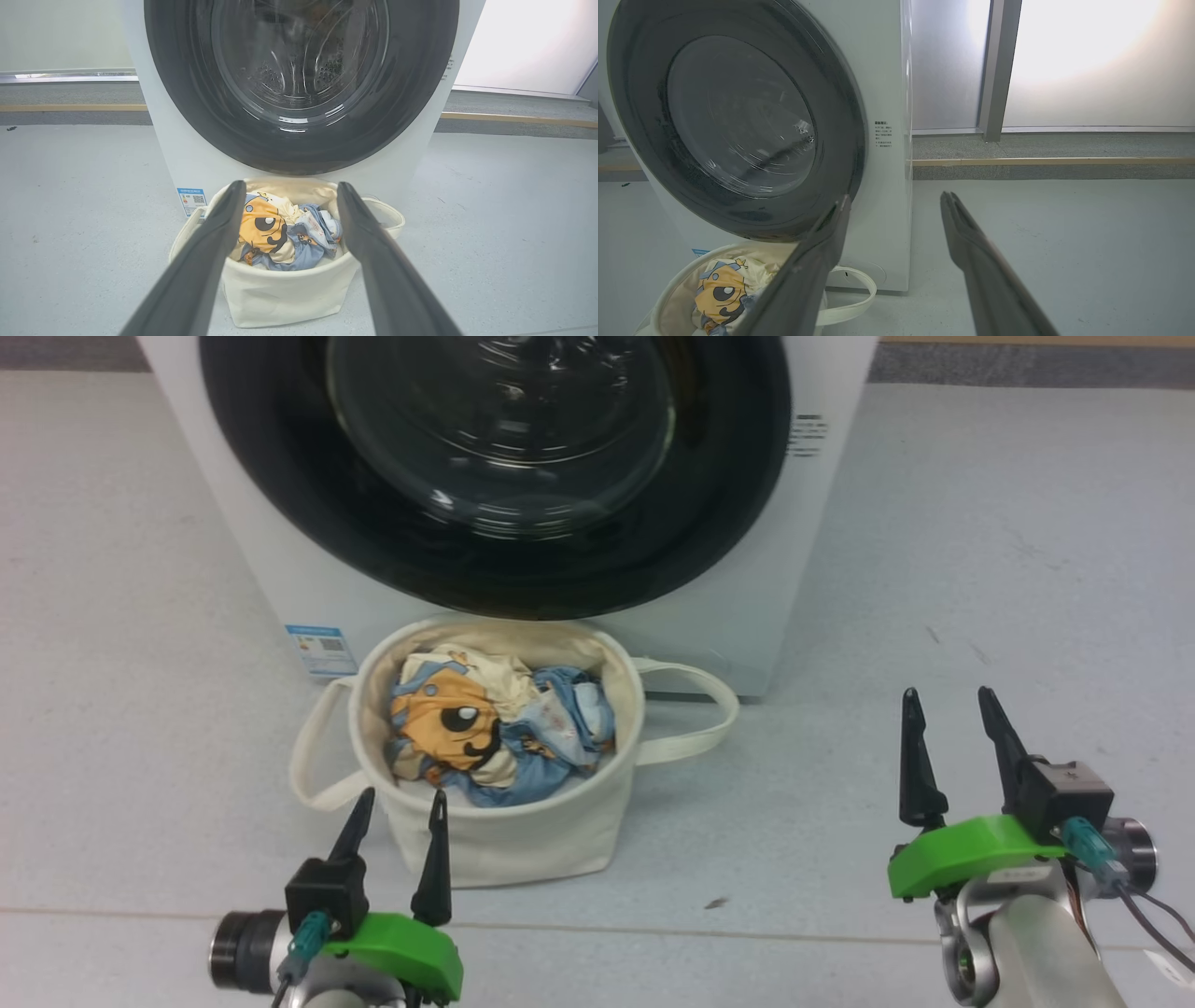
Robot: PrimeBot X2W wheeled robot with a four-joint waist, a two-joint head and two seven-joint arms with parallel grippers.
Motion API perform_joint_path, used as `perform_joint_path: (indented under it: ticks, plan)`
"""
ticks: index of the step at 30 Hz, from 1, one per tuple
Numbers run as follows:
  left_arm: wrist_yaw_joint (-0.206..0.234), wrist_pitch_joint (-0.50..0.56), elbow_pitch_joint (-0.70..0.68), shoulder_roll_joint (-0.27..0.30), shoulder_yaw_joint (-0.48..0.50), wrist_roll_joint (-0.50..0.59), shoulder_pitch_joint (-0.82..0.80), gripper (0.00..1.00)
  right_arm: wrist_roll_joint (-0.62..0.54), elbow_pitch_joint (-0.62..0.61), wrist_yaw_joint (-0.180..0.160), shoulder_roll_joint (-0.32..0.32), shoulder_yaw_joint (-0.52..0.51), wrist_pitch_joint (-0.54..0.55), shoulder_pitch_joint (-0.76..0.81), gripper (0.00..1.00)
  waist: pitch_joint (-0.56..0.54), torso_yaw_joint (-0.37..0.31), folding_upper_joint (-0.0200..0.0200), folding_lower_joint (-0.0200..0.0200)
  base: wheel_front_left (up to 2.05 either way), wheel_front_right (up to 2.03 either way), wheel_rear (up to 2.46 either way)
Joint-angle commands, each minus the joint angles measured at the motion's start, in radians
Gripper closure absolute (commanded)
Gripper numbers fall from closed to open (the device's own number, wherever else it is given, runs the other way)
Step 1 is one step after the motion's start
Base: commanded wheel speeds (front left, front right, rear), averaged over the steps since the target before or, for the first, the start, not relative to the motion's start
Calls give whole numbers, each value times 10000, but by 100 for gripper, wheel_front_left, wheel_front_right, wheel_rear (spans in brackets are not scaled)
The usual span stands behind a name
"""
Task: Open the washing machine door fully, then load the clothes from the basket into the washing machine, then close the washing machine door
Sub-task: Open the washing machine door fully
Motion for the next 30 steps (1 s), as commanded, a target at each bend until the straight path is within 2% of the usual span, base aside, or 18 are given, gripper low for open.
perform_joint_path:
  ticks: [1,12,20,30]
  plan:
    - [131,-122,-449,85,401,-39,-431,0,38,-279,0,-74,243,-126,-355,0,0,0,0,1,150,94,-244]
    - [633,-122,-713,85,849,49,-320,0,65,-316,0,-74,289,-126,-342,0,23,45,0,1,134,106,-240]
    - [487,-122,-535,85,755,90,-324,0,306,-754,0,-74,471,-126,-331,0,48,76,0,1,76,76,-151]
    - [433,-122,-522,85,674,41,-390,0,534,-1272,0,-74,654,-126,-262,0,125,86,0,1,10,10,-19]
